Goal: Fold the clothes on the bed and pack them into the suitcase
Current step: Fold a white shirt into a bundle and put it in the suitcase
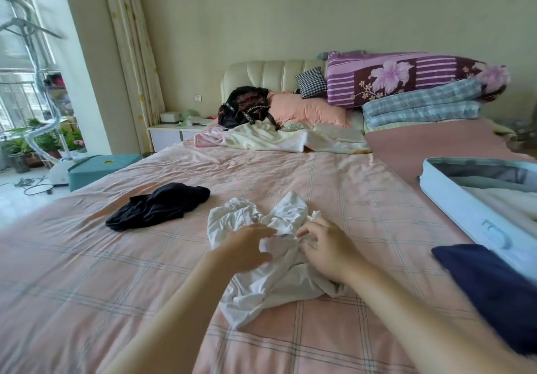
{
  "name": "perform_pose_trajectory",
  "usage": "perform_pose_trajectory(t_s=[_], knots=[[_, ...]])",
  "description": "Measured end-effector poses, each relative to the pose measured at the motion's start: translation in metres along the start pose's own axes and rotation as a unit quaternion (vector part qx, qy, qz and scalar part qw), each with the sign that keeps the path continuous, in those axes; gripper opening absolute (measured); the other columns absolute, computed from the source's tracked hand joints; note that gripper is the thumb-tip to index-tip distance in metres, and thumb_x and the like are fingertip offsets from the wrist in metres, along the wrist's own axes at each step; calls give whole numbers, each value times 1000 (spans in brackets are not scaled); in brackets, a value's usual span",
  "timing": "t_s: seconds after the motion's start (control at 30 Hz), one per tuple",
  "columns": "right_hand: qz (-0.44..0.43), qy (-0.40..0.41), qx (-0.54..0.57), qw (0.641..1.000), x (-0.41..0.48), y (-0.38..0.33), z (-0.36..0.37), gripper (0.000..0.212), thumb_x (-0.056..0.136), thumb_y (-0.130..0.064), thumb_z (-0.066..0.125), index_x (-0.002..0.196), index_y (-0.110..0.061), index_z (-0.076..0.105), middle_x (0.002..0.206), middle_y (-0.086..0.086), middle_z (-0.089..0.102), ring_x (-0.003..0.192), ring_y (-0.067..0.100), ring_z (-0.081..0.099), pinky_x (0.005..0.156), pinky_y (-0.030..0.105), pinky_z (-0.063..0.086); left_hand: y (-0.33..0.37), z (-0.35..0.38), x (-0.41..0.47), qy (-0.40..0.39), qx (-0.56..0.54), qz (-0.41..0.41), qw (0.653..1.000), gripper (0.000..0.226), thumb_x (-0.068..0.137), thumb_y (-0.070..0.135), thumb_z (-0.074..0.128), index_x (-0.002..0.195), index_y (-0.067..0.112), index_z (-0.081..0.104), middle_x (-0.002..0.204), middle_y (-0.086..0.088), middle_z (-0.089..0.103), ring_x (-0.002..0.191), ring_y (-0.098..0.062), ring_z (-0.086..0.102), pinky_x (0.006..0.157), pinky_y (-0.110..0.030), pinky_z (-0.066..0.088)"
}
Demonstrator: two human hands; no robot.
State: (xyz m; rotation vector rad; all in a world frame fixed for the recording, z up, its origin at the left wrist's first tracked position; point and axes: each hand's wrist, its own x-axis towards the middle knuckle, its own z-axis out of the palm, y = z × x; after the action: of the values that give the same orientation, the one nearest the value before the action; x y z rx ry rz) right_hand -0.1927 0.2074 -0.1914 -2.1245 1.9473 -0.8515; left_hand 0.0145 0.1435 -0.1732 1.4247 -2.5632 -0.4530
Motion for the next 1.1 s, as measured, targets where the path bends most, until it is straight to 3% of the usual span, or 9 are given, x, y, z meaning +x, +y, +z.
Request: perform_pose_trajectory(t_s=[0.1, 0.17, 0.3, 0.47, 0.63, 0.83, 0.9, 0.97, 1.1], knots=[[-20, -49, -1, 999, 3, -5, 19, 54, 95, -14, 51, 147, -27, 47, 152, -10, 43, 138, 14, 41, 113, 33, 37, -11, 13, -1, 26, -7, -15, 1000, 7, 88, 20, 62, 86, 16, 66, 79, 6, 60, 86, -23, 61, 66, -26, 43], [-23, -58, -25, 998, 9, -11, 26, 60, 98, -19, 49, 155, -29, 34, 160, -8, 34, 145, 16, 34, 117, 35, 31, -20, 7, -6, 84, -40, -18, 996, 15, 91, 17, 60, 77, 13, 61, 69, 2, 57, 70, -20, 53, 59, -27, 39], [-3, -40, -48, 998, 15, -26, 30, 32, 98, -32, 49, 126, -38, 62, 133, -10, 59, 126, 16, 47, 106, 38, 33, -29, -20, -31, 158, -112, -7, 981, 13, 86, 12, 56, 77, 9, 65, 67, -10, 56, 57, -14, 42, 49, -20, 31], [-24, -58, 21, 998, 5, -44, 26, 14, 99, -25, 55, 104, -30, 67, 108, -10, 67, 105, 9, 57, 94, 30, 41, -50, -41, -60, 61, -9, -140, 988, 23, 85, 18, 52, 63, 18, 61, 64, 2, 53, 62, -16, 47, 54, -26, 37], [-27, -76, 108, 991, -9, -54, 30, 17, 95, -17, 61, 93, -34, 63, 97, -14, 66, 93, 2, 62, 89, 29, 51, -76, -44, -94, -69, 172, -259, 948, 16, 92, 14, 43, 92, 10, 59, 102, -1, 59, 85, -18, 53, 78, -26, 46], [0, -20, -24, 1000, -1, -48, 30, 41, 92, -2, 47, 123, -22, 62, 135, -4, 54, 124, 17, 51, 104, 35, 42, -41, -5, -76, 84, -57, -90, 991, 59, 96, 23, 50, 151, 38, 33, 152, -1, 38, 121, -21, 52, 99, -31, 42], [20, -30, -81, 996, -1, -39, 30, 45, 94, -3, 42, 132, -22, 58, 140, -3, 52, 128, 19, 49, 105, 35, 41, -34, 7, -62, 53, 1, -68, 996, 57, 97, 32, 52, 151, 41, 33, 149, 1, 41, 124, -22, 52, 104, -35, 43], [44, -39, -139, 989, -3, -30, 29, 42, 97, -9, 40, 133, -23, 55, 137, 1, 56, 126, 23, 51, 99, 35, 44, -35, 12, -50, 67, 28, -61, 996, 41, 96, 20, 52, 135, 30, 58, 125, -4, 59, 114, -26, 60, 96, -35, 49], [82, -50, -177, 980, -6, -18, 20, 16, 99, -31, 45, 107, -23, 56, 108, 7, 62, 110, 32, 58, 77, 35, 44, -40, -15, -42, 313, -92, -183, 928, 23, 92, 2, 48, 108, 4, 65, 97, -13, 49, 89, -31, 56, 70, -25, 48]])
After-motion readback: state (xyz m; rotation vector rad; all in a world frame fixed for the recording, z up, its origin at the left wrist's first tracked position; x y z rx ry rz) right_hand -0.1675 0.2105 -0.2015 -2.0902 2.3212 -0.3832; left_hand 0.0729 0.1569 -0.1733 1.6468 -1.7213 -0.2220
